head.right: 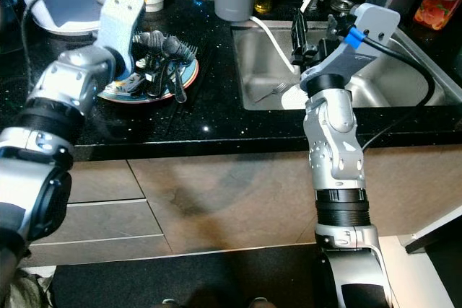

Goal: Kitchen organization

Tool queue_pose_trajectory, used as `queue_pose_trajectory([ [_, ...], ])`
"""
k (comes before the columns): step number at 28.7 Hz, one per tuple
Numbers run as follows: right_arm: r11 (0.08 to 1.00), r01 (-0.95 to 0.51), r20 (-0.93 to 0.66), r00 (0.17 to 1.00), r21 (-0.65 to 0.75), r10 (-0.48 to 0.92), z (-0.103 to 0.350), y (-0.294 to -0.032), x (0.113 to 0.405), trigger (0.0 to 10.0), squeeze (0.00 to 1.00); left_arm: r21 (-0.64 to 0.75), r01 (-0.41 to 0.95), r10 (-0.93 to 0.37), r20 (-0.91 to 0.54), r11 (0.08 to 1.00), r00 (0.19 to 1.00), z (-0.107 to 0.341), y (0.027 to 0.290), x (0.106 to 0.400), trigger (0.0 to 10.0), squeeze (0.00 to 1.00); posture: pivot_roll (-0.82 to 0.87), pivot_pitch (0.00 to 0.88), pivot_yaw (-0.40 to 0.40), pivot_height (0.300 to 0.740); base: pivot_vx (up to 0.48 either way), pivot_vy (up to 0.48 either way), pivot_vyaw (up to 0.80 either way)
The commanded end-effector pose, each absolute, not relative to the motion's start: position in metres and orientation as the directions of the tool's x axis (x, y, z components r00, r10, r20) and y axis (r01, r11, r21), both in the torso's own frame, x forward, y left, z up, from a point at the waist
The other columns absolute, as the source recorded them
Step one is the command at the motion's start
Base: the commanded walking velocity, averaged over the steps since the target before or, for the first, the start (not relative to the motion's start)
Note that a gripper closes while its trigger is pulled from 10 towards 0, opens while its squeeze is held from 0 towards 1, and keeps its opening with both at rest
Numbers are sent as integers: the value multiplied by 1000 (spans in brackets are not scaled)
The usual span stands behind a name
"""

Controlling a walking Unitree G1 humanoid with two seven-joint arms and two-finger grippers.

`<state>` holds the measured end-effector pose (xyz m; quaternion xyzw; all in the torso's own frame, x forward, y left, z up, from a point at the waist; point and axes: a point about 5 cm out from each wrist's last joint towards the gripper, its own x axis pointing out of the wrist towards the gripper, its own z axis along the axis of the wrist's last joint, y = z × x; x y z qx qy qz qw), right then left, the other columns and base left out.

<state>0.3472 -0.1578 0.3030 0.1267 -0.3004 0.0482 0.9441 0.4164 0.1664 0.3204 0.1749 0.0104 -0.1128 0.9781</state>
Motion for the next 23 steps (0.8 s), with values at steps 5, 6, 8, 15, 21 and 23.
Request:
queue_pose_trajectory([
  [5, 963, -164, 589, 808, 214, 6, 305, -161, 344, 10000, 0, 322, 272, -265, -67, 907, 962, 326, 154, 416, 10000, 1000, 126, 90, -42, 740, 0, 0, 0],
  [6, 963, -163, 588, 808, 214, 6, 305, -161, 344, 10000, 0, 324, 293, -276, -98, 900, 956, 319, 151, 417, 10000, 1000, 126, 90, -42, 740, 0, 0, 0],
  [8, 963, -164, 588, 808, 214, 7, 305, -161, 344, 10000, 0, 318, 303, -274, -133, 898, 953, 311, 150, 418, 10000, 459, 126, 90, -42, 740, 0, 0, 0],
  [15, 963, -165, 588, 809, 212, 9, 305, -161, 344, 10000, 0, 264, 334, -284, -211, 905, 935, 294, 148, 422, 10000, 0, 125, 93, -43, 740, 0, 0, 0],
  [21, 963, -165, 588, 809, 212, 9, 305, -161, 344, 10000, 0, 277, 365, -296, -261, 889, 919, 283, 146, 423, 10000, 0, 125, 93, -43, 740, 0, 0, 0],
  [23, 963, -164, 587, 810, 212, 8, 305, -161, 344, 10000, 0, 274, 375, -301, -278, 885, 912, 280, 146, 423, 10000, 0, 125, 93, -43, 740, 0, 0, 0],
])
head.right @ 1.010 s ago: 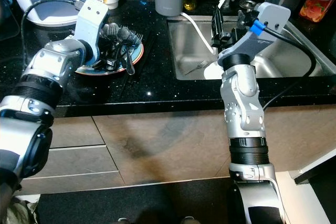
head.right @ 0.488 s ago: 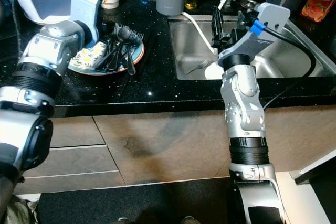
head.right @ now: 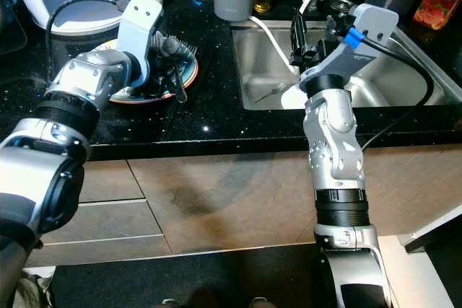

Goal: Kitchen organization

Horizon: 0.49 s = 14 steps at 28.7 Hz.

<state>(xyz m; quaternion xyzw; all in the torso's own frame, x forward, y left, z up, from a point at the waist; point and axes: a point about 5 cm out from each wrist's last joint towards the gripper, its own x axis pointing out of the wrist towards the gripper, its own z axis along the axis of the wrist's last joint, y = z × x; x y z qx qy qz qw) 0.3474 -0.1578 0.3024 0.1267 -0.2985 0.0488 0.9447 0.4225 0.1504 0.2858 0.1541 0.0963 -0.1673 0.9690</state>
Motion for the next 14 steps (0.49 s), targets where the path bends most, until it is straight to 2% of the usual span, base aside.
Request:
queue_pose_trajectory([
  [1, 963, -164, 587, 810, 212, 8, 305, -161, 344, 10000, 0, 272, 377, -302, -281, 885, 911, 279, 146, 423, 10000, 0, 125, 93, -43, 740, 0, 0, 0],
  [5, 964, -162, 585, 811, 213, 7, 305, -161, 344, 10000, 0, 281, 361, -277, -296, 889, 914, 274, 148, 423, 10000, 0, 125, 93, -43, 740, 0, 0, 0],
  [6, 963, -162, 585, 811, 214, 6, 305, -161, 344, 10000, 0, 278, 358, -269, -311, 892, 912, 270, 150, 423, 3765, 0, 125, 93, -43, 740, 0, 0, 0],
  [7, 963, -162, 585, 811, 214, 7, 304, -161, 344, 10000, 0, 271, 359, -269, -318, 893, 909, 268, 150, 423, 3765, 0, 125, 93, -43, 740, 0, 0, 0],
  [8, 963, -163, 584, 811, 214, 7, 304, -161, 344, 10000, 0, 264, 357, -266, -325, 896, 908, 266, 151, 423, 0, 0, 125, 93, -43, 740, 0, 0, 0],
  [14, 963, -164, 583, 812, 215, 8, 304, -160, 345, 10000, 0, 205, 339, -263, -324, 918, 909, 263, 153, 423, 0, 0, 125, 93, -43, 740, 0, 0, 0],
])
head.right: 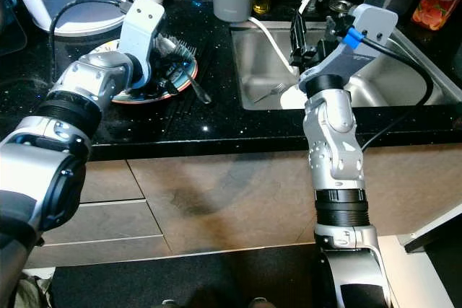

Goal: Kitchen organization

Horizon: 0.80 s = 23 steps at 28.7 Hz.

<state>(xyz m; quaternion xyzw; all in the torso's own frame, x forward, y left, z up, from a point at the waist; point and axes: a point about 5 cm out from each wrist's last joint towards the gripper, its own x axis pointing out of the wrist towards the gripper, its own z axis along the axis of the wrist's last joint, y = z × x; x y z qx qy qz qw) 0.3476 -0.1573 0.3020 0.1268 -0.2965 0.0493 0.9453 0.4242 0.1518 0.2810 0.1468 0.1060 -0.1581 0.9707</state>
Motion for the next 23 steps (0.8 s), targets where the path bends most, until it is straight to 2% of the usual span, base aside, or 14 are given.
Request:
queue_pose_trajectory([
  [1, 963, -164, 583, 812, 215, 9, 304, -160, 345, 10000, 0, 174, 329, -263, -318, 928, 911, 264, 154, 423, 0, 0, 125, 93, -43, 740, 0, 0, 0],
  [6, 963, -165, 583, 813, 214, 9, 304, -160, 345, 10000, 0, 123, 302, -257, -291, 945, 921, 270, 157, 424, 0, 0, 125, 93, -43, 740, 0, 0, 0],
  [9, 963, -163, 583, 813, 215, 8, 304, -160, 345, 10000, 0, 66, 318, -298, -214, 946, 930, 286, 152, 425, 0, 0, 125, 100, -41, 740, 0, 0, 0],
  [10, 963, -163, 583, 812, 215, 8, 304, -160, 344, 10000, 0, 51, 313, -303, -146, 948, 942, 298, 151, 426, 196, 0, 125, 100, -41, 740, 0, 0, 0],
  [11, 963, -163, 583, 812, 215, 8, 304, -160, 344, 10000, 0, 51, 313, -303, -146, 948, 942, 298, 151, 426, 196, 0, 125, 100, -41, 740, 0, 0, 0],
  [12, 963, -164, 583, 812, 216, 8, 304, -160, 344, 10000, 0, 32, 293, -293, -19, 955, 956, 320, 151, 425, 10000, 0, 125, 100, -41, 740, 0, 0, 0],
  [14, 962, -166, 585, 811, 216, 9, 305, -160, 344, 10000, 0, 41, 271, -274, 97, 962, 957, 341, 152, 423, 10000, 0, 124, 101, -43, 740, 0, 0, 0],
  [15, 960, -176, 589, 808, 217, 15, 306, -159, 343, 10000, 0, 91, 243, -257, 195, 966, 947, 359, 154, 418, 10000, 0, 124, 101, -43, 740, 0, 0, 0],
  [20, 934, -238, 590, 806, 264, 39, 308, -156, 343, 10000, 0, 144, 230, -261, 261, 962, 929, 371, 153, 412, 10000, 0, 124, 101, -43, 740, 0, 0, 0],
  [21, 920, -271, 589, 806, 283, 56, 308, -154, 343, 10000, 0, 145, 228, -260, 271, 963, 927, 372, 153, 410, 10000, 0, 125, 101, -49, 740, 0, 0, 0],
  [22, 859, -382, 595, 795, 341, 118, 310, -148, 340, 10000, 0, 185, 240, -287, 296, 953, 911, 370, 150, 406, 10000, 0, 127, 99, -51, 740, 0, 0, 0],
  [23, 859, -382, 595, 795, 341, 118, 310, -148, 340, 10000, 0, 185, 240, -287, 296, 953, 911, 370, 150, 406, 10000, 0, 127, 99, -51, 740, 0, 0, 0],
])
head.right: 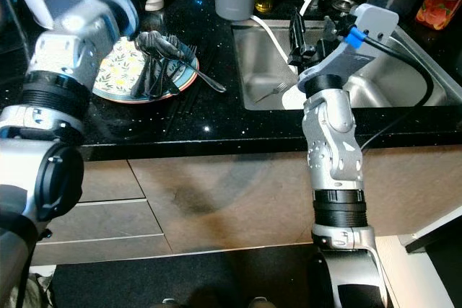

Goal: Kitchen organization

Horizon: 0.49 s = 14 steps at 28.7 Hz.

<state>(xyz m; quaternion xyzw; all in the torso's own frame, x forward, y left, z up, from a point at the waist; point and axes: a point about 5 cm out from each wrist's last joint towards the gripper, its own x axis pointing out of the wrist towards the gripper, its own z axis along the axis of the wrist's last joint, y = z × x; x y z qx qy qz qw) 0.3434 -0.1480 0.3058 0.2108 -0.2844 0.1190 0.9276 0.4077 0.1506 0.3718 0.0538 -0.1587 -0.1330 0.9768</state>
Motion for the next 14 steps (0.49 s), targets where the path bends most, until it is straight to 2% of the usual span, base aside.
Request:
queue_pose_trajectory([
  [1, 859, -382, 595, 795, 341, 118, 310, -148, 340, 10000, 0, 185, 240, -287, 296, 953, 911, 370, 150, 406, 10000, 0, 127, 99, -51, 740, 0, 0, 0],
  [2, 738, -532, 625, 756, 415, 194, 315, -140, 333, 10000, 0, 252, 369, -438, 325, 894, 838, 362, 132, 395, 10000, 0, 130, 97, -55, 740, 0, 0, 0],
  [3, 696, -574, 639, 739, 432, 213, 317, -139, 330, 10000, 0, 270, 417, -491, 336, 868, 804, 359, 126, 390, 10000, 0, 130, 97, -55, 740, 0, 0, 0],
  [4, 622, -647, 667, 701, 442, 255, 321, -135, 325, 10000, 0, 295, 511, -589, 343, 807, 732, 353, 113, 379, 10000, 0, 119, 90, -59, 740, 0, 0, 0],
  [5, 587, -679, 679, 679, 440, 277, 322, -134, 322, 10000, 0, 307, 554, -633, 340, 774, 695, 351, 108, 372, 10000, 0, 119, 90, -59, 740, 0, 0, 0],
  [8, 456, -796, 709, 583, 399, 398, 325, -123, 306, 10000, 0, 355, 717, -796, 353, 600, 491, 347, 82, 338, 10000, 0, 108, 83, -62, 740, 0, 0, 0],
  [12, 459, -791, 651, 601, 404, 463, 314, -115, 307, 10000, 0, 371, 757, -835, 360, 537, 416, 348, 74, 325, 10000, 0, 108, 83, -62, 740, 0, 0, 0],
  [14, 454, -790, 643, 605, 412, 469, 313, -114, 307, 10000, 0, 375, 758, -838, 360, 533, 410, 348, 74, 324, 10000, 0, 108, 83, -62, 740, 0, 0, 0],
])
